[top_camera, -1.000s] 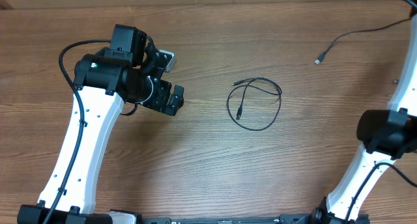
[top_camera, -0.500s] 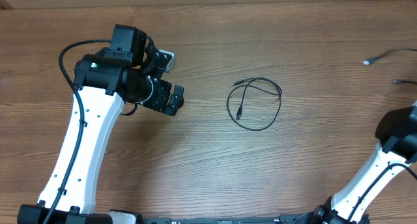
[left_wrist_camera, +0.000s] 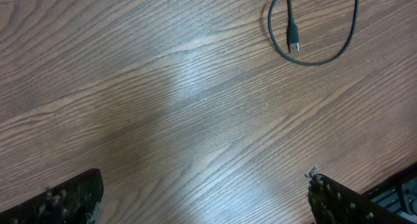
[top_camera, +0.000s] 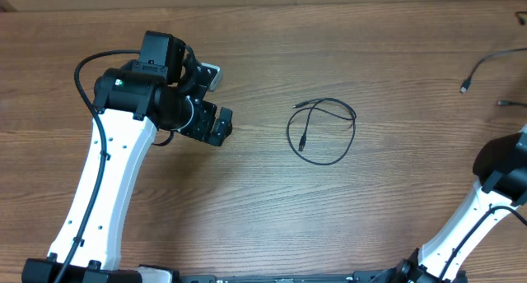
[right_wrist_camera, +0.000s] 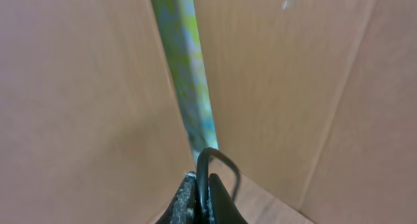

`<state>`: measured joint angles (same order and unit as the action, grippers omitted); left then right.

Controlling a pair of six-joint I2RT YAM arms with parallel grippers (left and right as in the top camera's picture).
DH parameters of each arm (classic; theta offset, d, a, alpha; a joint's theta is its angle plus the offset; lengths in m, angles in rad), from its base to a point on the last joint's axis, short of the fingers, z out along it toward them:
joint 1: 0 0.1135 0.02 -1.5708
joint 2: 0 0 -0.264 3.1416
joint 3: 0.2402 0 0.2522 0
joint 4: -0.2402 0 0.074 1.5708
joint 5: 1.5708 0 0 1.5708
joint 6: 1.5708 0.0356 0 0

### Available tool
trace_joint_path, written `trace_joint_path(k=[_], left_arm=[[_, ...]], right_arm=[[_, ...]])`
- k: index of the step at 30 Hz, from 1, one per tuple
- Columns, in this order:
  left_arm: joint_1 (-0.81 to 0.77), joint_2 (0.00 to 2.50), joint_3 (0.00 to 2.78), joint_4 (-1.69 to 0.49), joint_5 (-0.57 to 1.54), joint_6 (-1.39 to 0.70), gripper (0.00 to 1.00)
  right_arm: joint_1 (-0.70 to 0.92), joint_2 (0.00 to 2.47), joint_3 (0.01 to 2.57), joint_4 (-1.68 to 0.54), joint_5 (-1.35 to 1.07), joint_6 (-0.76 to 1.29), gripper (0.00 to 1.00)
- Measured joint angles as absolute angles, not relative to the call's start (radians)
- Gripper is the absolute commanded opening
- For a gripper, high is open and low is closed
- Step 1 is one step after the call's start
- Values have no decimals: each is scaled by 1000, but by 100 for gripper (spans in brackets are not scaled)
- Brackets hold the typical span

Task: Untangle cables

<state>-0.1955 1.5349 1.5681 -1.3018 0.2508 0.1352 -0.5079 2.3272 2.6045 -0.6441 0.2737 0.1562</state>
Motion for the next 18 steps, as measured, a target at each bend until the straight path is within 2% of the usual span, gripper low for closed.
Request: trace_joint_path(k=[17, 18], left_arm=[[-196, 1535, 1568, -1302, 251, 135, 100], [-196, 1535, 1568, -1302, 251, 135, 100]], right_arm=[[-508, 2329, 2252, -670, 265, 130, 4], [-508, 2329, 2232, -671, 265, 130, 6]])
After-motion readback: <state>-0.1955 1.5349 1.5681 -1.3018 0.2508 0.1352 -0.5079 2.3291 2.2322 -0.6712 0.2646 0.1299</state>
